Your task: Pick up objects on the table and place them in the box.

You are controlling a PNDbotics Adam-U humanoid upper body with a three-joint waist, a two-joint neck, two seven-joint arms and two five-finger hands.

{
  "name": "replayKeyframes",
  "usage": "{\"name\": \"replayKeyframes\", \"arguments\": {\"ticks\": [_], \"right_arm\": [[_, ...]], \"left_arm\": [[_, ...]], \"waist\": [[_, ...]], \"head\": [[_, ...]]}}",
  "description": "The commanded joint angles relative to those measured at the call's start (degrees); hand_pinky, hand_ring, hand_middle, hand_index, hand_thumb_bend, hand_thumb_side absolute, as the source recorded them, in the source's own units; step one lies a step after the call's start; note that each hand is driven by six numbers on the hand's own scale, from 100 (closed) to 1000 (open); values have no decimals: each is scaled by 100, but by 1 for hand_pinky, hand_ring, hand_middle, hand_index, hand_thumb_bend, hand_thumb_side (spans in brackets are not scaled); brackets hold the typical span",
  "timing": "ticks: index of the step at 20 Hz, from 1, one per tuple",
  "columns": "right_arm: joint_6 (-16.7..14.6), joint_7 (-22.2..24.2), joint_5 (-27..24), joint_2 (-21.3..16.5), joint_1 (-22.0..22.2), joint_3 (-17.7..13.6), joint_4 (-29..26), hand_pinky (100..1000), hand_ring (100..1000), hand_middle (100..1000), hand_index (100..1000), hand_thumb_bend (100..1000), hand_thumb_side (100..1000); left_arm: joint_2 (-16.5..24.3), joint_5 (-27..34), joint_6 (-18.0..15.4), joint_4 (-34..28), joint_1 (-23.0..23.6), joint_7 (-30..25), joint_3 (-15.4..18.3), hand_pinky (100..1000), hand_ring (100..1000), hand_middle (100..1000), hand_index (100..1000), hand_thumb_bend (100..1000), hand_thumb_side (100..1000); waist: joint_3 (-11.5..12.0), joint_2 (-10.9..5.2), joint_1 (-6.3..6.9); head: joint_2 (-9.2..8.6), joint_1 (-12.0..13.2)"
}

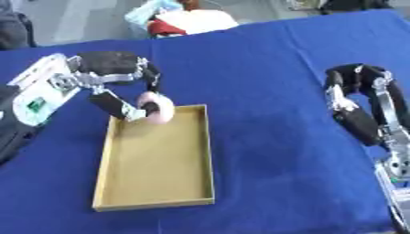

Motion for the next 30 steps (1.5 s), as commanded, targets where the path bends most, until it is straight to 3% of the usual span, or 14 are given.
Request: {"name": "replayKeyframes", "arguments": {"ticks": [1,3,4,5,7,9,14,17,18,19,25,30], "right_arm": [[-4,10,-5,-60,-87,-14,-55,504,551,507,685,100,703],[-2,5,-8,-61,-86,-20,-53,505,552,507,686,100,702],[0,2,-7,-62,-85,-24,-51,505,552,507,685,100,701],[2,0,-4,-62,-82,-27,-49,505,552,507,685,100,702],[6,-3,0,-63,-72,-31,-40,505,552,507,685,100,701],[9,-7,1,-65,-62,-36,-32,505,555,507,685,100,705],[19,-36,-3,-67,-46,-63,-20,504,558,507,685,100,710],[24,-60,-9,-68,-50,-84,-22,505,559,507,686,100,712],[26,-67,-9,-72,-56,-91,-24,505,559,507,686,100,712],[29,-77,-8,-74,-58,-104,-27,505,559,507,686,100,713],[53,-149,-6,-86,-30,-168,-38,504,559,507,688,100,715],[53,-161,-6,-61,-17,-163,-38,504,560,507,689,100,720]], "left_arm": [[67,-108,-164,100,-30,-331,-9,719,682,677,784,144,602],[113,-150,-243,8,-26,-526,47,763,740,753,849,330,682],[149,-167,-263,-88,-30,-578,101,782,760,782,875,469,760],[201,-160,-267,-203,-30,-571,183,789,771,797,889,541,806],[339,-122,-221,-462,-1,-480,368,797,779,808,898,589,853],[465,1,-136,-734,99,-352,545,798,780,807,900,555,883],[617,451,187,-1485,594,94,1206,770,734,749,874,297,850],[503,728,382,-1936,1019,371,1618,765,716,727,865,173,882],[435,826,456,-2094,1176,469,1742,765,715,725,865,169,884],[359,919,533,-2243,1325,561,1855,759,702,708,855,103,891],[-251,1456,1056,-2740,2198,1098,2567,739,662,659,824,100,893],[-637,1920,1520,-3097,2951,1562,2688,732,644,639,815,100,932]], "waist": [[4,-123,-47],[17,-128,-56],[26,-130,-60],[41,-134,-63],[68,-139,-68],[93,-140,-77],[188,-124,-114],[279,-93,-147],[304,-80,-155],[329,-65,-166],[462,-29,-210],[479,-38,-225]], "head": [[33,1],[34,-4],[33,-6],[29,-10],[21,-18],[21,-27],[28,-52],[14,-57],[8,-58],[-5,-72],[-15,-107],[22,-65]]}}
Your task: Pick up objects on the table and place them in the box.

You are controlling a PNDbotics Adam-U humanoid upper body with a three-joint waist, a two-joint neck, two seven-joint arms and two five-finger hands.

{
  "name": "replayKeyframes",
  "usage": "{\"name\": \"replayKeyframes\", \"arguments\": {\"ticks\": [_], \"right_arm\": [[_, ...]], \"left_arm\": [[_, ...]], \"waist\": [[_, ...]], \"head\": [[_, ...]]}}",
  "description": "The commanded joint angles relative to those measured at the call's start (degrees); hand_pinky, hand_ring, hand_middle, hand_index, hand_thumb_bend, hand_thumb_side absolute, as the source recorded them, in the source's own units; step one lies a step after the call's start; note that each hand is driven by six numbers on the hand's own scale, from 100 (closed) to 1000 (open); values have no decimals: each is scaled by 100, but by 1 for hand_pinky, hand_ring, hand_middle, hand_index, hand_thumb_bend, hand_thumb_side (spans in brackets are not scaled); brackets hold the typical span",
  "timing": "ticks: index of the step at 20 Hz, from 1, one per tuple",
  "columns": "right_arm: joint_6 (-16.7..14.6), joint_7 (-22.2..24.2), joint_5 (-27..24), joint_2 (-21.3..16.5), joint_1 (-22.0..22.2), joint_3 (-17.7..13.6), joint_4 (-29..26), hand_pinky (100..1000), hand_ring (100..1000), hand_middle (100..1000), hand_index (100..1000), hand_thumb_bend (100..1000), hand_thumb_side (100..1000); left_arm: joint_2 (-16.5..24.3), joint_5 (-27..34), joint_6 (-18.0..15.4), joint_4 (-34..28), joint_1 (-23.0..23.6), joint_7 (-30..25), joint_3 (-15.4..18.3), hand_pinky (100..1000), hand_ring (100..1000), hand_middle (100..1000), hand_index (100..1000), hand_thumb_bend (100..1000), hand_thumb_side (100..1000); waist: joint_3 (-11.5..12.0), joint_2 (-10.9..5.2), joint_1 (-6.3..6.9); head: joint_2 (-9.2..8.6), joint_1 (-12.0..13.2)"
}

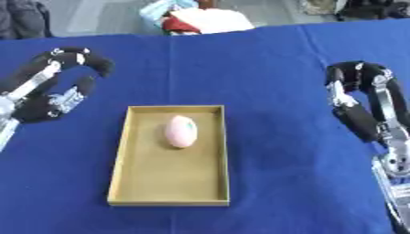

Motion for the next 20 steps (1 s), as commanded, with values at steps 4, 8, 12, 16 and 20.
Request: {"name": "replayKeyframes", "arguments": {"ticks": [4,8,12,16,20], "right_arm": [[-9,-11,-9,-39,-51,-43,-68,504,560,507,689,100,722],[-10,-3,-11,-33,-58,-30,-69,504,560,507,689,100,725],[-2,-15,-11,-33,-50,-38,-67,504,561,506,689,100,728],[-3,-14,-14,-24,-40,-39,-68,504,561,506,689,100,730],[-9,-3,-9,-24,-45,-31,-72,503,561,506,689,100,729]], "left_arm": [[-234,585,551,-443,430,568,33,730,639,633,811,113,973],[-375,923,884,-471,496,621,15,729,636,629,810,132,998],[-431,1261,1129,-458,515,464,79,731,637,631,812,140,1000],[-417,1620,1274,-438,529,320,168,731,638,631,814,143,1000],[-395,1981,1372,-404,540,214,247,731,637,631,813,145,1000]], "waist": [[-7,-96,-37],[5,-99,-50],[28,-95,-60],[32,-101,-57],[45,-110,-47]], "head": [[26,33],[35,37],[41,44],[38,23],[51,12]]}}
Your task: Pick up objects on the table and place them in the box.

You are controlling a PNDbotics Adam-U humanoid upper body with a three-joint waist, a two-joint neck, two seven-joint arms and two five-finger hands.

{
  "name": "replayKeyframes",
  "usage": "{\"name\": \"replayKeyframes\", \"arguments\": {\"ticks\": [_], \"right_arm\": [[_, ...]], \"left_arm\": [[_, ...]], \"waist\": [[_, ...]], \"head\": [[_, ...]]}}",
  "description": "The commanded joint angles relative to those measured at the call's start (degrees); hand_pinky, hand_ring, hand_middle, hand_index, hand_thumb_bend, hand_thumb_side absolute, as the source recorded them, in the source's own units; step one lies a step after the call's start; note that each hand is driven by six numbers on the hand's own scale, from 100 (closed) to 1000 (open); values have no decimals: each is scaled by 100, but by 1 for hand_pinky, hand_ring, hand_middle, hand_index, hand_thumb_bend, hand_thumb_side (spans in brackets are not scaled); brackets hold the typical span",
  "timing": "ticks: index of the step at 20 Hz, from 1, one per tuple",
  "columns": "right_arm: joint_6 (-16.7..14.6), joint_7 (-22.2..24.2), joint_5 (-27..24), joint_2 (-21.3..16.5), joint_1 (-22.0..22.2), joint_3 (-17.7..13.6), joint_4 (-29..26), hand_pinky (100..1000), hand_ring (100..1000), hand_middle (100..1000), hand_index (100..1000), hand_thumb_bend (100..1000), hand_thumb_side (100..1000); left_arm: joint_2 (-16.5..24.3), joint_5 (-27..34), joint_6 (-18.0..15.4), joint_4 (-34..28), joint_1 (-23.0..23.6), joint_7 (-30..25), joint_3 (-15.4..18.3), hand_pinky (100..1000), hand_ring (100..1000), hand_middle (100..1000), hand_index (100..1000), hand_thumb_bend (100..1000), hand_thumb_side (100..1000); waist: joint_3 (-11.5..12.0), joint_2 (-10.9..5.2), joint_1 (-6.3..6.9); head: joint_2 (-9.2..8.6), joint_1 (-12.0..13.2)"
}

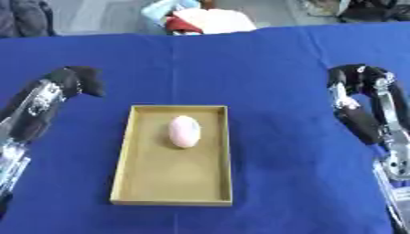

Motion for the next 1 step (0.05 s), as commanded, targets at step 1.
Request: {"name": "replayKeyframes", "arguments": {"ticks": [1], "right_arm": [[-8,-8,-9,-67,-61,-39,-73,503,561,506,689,100,731]], "left_arm": [[94,310,83,-62,-34,-81,133,731,637,631,813,145,1000]], "waist": [[-11,-106,0]], "head": [[52,-34]]}}
